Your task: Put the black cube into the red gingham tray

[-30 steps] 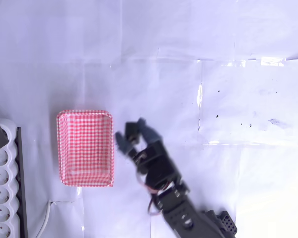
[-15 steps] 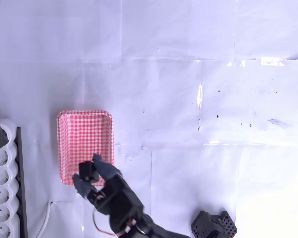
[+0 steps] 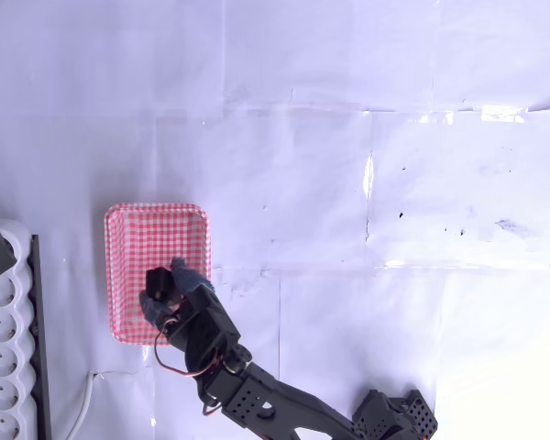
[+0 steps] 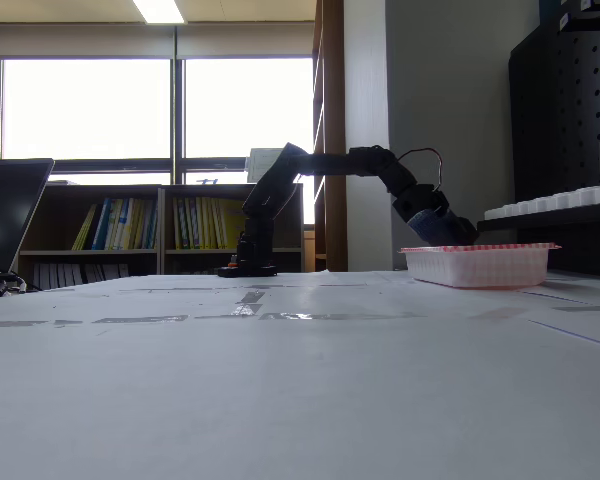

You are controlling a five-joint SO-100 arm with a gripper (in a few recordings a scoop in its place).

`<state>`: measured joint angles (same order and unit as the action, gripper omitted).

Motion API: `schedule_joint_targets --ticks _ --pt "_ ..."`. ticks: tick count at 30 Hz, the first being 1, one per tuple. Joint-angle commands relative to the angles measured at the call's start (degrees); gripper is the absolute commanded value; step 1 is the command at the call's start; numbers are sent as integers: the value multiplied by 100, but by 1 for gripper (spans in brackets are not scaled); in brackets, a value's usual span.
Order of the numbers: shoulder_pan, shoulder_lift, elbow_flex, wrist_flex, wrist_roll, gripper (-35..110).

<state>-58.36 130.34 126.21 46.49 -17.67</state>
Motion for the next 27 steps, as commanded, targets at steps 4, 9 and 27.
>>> schedule_joint_targets --ticks 4,9,27 --pt "0 -220 782 316 70 34" --pt "35 -369 861 475 62 40" --pt "782 -4518 -2540 -1063 510 39"
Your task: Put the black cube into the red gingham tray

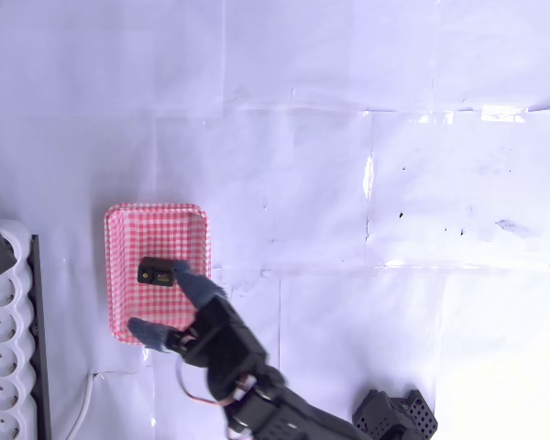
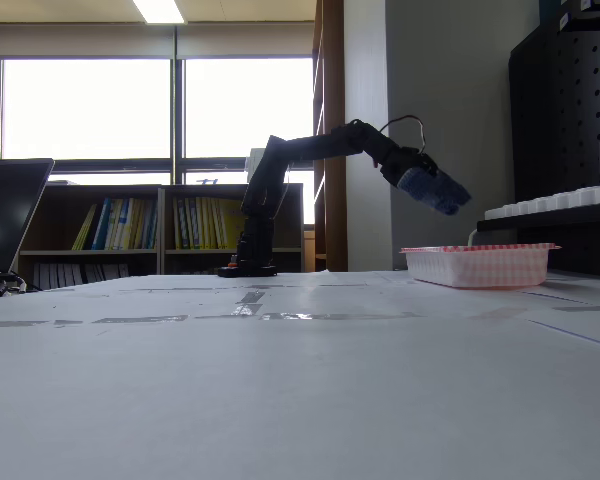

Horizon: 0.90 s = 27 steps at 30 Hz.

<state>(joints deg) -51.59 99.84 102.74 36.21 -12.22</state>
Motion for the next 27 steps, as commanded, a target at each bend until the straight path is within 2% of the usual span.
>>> schedule_joint_targets --ticks 1,5,11,15,19,23,27 --pt "167 -1731 -369 -26 -44 39" --pt "589 -2839 -1318 -220 -18 39" --pt "1951 -4702 -3946 -1582 176 39" --pt "2900 -5599 -5150 -2057 167 13" --pt "3727 -6627 -6732 -2751 185 1" --pt "4403 -7893 -8262 -2707 563 0" --pt "4799 -8886 -9352 -1846 1037 0"
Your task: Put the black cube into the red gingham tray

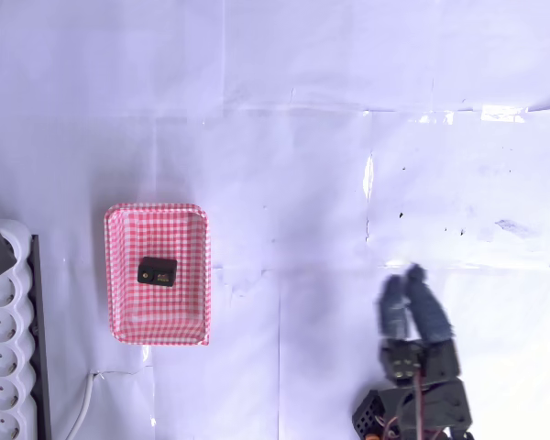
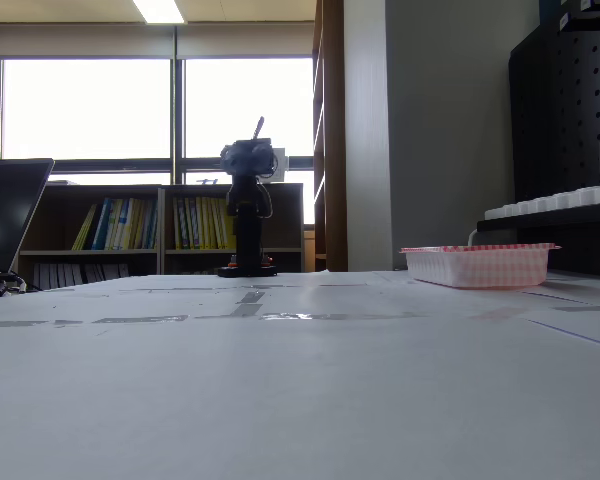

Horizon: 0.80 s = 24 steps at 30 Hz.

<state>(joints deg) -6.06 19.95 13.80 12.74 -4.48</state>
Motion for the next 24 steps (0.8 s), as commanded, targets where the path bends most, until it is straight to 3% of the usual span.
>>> schedule_joint_targets --ticks 1,13,24 --pt "299 -1125 -694 721 378 0" --pt "290 -2786 -1292 4939 879 0" --pt "343 -3015 -1292 6460 1195 0"
